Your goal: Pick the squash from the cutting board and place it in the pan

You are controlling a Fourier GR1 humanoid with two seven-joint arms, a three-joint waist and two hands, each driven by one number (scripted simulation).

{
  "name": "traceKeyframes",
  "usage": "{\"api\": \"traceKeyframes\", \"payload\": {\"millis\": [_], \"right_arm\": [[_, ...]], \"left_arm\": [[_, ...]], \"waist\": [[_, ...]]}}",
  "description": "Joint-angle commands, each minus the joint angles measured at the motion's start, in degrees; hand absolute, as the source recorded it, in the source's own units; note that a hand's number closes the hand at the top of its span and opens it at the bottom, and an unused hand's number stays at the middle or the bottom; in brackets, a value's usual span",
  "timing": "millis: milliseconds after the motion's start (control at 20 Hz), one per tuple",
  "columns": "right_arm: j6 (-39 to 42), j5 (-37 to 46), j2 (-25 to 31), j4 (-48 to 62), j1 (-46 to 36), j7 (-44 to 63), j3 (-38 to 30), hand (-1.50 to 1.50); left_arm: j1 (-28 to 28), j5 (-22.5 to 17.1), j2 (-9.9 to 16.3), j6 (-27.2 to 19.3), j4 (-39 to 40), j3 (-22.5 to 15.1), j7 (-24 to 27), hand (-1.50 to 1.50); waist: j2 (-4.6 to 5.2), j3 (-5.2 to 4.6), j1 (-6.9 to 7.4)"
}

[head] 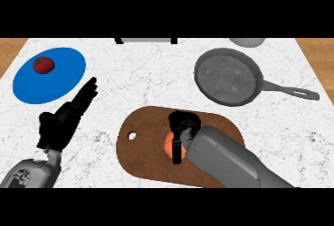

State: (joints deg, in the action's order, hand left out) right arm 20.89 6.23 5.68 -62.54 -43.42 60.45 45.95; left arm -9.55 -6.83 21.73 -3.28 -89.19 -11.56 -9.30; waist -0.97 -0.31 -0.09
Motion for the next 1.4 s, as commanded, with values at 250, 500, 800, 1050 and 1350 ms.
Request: {"api": "traceKeyframes", "payload": {"millis": [250, 500, 800, 1050, 1350], "right_arm": [[5.3, 0.9, -1.4, -1.8, 3.5, 4.5, -1.3, 1.50], [-1.8, 10.2, -5.0, -5.3, 3.4, 6.0, -1.7, 1.50], [-25.4, 25.2, -5.6, -11.0, -2.2, 8.3, 6.6, 1.50], [-28.9, 38.0, -5.6, -14.2, -6.4, 13.8, 9.1, 1.50], [-29.3, 50.1, -5.6, -18.3, -9.8, 16.4, 5.8, 1.50]], "left_arm": [[-2.6, 1.1, -2.2, 0.8, 1.8, 1.2, -1.4, 0.00], [-0.3, 2.8, -2.8, 1.5, 0.8, 1.5, -0.6, 0.00], [0.4, 2.3, -2.8, 1.7, -1.0, 0.3, -0.4, 0.00], [-2.0, 1.6, -1.6, 1.8, -0.9, 2.4, -3.5, 0.00], [0.8, 2.7, -2.3, 1.5, -0.9, 2.1, -1.0, 0.00]], "waist": [[0.91, 0.29, -0.22], [0.88, 0.30, 0.01], [0.32, 0.29, 1.34], [0.10, 0.30, 0.09], [0.44, 0.30, -0.08]]}}
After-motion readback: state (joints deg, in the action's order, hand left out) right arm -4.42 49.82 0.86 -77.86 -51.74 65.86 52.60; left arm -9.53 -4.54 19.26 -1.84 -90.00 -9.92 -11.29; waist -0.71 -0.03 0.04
